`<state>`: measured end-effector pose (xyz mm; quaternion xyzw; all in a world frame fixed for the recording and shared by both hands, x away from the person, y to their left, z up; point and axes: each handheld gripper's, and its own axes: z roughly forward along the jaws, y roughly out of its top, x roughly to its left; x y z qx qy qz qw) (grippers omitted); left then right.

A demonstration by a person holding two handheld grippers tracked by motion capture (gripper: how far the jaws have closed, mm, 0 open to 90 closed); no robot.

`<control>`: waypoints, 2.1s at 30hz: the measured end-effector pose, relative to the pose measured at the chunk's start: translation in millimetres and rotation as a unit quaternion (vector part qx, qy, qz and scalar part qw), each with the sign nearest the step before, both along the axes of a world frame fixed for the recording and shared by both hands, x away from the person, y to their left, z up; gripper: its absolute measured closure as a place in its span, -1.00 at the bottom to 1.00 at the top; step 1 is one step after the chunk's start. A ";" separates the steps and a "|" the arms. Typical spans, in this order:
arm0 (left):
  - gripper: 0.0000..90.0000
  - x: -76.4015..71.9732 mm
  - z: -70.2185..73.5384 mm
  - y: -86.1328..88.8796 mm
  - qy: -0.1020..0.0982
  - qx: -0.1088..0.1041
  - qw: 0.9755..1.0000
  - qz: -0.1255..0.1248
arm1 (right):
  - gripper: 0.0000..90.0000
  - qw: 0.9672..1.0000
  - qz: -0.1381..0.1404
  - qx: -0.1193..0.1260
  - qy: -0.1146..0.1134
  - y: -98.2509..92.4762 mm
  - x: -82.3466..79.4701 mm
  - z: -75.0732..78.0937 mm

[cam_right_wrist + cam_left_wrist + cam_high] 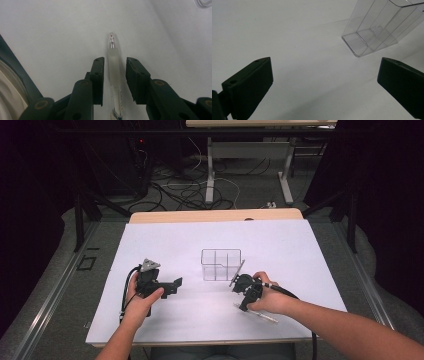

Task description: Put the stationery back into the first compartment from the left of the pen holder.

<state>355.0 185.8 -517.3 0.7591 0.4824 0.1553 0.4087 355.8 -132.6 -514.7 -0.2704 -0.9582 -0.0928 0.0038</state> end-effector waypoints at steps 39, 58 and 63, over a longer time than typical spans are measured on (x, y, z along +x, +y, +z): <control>-1.00 0.2 -1.0 -1.9 0.002 -0.001 1.000 -0.003 | 0.76 0.999 0.029 -0.039 0.018 -6.9 -3.9 -10.4; -1.00 0.3 -1.4 -1.8 0.004 0.003 1.000 -0.003 | 0.77 0.999 0.033 -0.039 0.016 -7.0 1.1 -0.2; -1.00 0.2 -1.9 -2.3 0.003 0.004 1.000 -0.003 | 0.77 1.000 0.016 -0.020 0.016 -7.5 2.9 4.1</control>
